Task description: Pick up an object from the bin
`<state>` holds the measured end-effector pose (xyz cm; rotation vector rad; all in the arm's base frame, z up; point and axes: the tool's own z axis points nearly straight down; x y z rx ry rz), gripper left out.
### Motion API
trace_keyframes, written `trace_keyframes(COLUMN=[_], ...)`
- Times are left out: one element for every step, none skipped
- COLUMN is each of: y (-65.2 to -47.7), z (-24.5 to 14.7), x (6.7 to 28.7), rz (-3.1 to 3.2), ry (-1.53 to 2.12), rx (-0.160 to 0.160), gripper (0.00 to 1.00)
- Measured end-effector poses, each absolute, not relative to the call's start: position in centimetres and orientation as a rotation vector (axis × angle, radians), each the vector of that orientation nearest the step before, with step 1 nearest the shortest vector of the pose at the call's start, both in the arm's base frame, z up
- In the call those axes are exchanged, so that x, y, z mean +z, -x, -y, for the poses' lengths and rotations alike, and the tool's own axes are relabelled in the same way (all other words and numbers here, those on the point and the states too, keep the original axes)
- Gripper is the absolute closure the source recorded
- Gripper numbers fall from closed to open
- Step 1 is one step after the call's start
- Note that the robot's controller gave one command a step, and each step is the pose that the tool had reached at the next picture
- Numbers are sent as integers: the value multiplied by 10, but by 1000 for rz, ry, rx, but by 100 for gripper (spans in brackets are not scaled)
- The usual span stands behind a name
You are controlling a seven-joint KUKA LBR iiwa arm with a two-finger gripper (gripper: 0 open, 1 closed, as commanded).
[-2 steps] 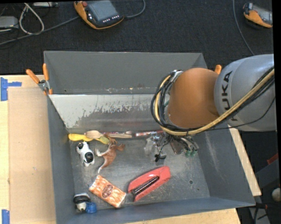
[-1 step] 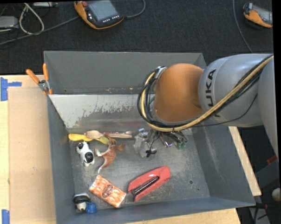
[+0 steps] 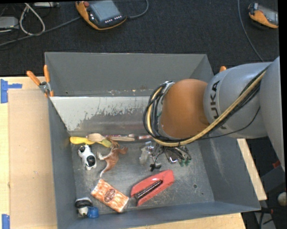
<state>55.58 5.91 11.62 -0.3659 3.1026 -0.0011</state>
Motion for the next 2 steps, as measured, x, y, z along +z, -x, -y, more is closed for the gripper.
trace_keyframes(y=[-536,-549], z=[-58,-62], x=[108,190], rz=[-3106,-3126], ry=[366,86], rx=[-1,1], gripper=[100,0])
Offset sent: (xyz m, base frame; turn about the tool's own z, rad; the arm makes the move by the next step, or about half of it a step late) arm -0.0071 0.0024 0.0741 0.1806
